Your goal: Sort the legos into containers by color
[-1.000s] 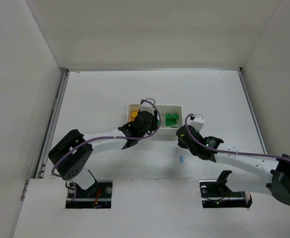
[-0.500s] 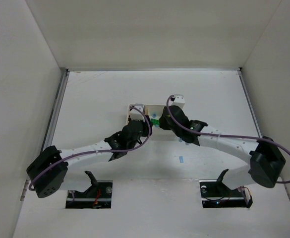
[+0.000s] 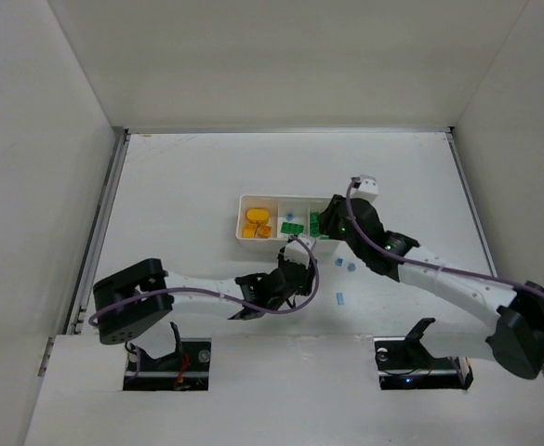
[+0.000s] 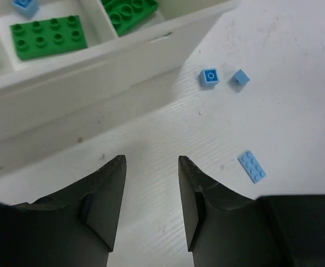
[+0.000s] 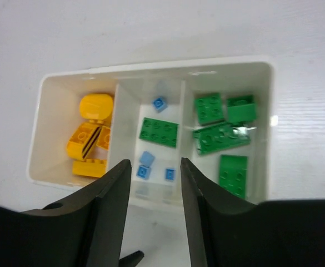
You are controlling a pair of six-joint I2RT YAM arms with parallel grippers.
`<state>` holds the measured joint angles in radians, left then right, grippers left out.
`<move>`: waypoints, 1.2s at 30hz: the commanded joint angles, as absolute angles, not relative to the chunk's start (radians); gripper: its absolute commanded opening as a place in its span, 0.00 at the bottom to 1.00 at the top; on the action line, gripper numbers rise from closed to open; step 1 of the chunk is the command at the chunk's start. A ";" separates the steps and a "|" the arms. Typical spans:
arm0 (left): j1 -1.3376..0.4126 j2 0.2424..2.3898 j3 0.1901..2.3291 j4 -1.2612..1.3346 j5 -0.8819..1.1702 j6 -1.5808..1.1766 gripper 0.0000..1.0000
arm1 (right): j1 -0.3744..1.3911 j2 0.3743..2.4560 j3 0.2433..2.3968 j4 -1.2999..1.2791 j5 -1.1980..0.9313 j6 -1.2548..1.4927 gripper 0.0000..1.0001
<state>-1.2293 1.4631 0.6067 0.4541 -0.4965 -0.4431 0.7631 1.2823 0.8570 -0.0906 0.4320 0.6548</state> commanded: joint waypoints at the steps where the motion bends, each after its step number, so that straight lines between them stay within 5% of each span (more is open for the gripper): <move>1: -1.251 1.550 0.718 0.543 -0.466 -0.428 0.40 | 0.726 1.137 0.726 -0.072 0.494 0.712 0.44; 25: -1.210 2.000 1.063 0.529 -0.492 -0.390 0.35 | 0.627 0.784 0.367 -0.164 0.460 0.880 0.42; 36: -1.205 1.982 1.054 0.538 -0.491 -0.385 0.13 | 0.613 0.798 0.371 -0.204 0.456 0.893 0.41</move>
<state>-1.2003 2.0312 1.0683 0.5308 -0.4801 -0.3935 0.6212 0.7921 0.3618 -0.1871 0.4595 0.8730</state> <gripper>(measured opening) 0.174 0.414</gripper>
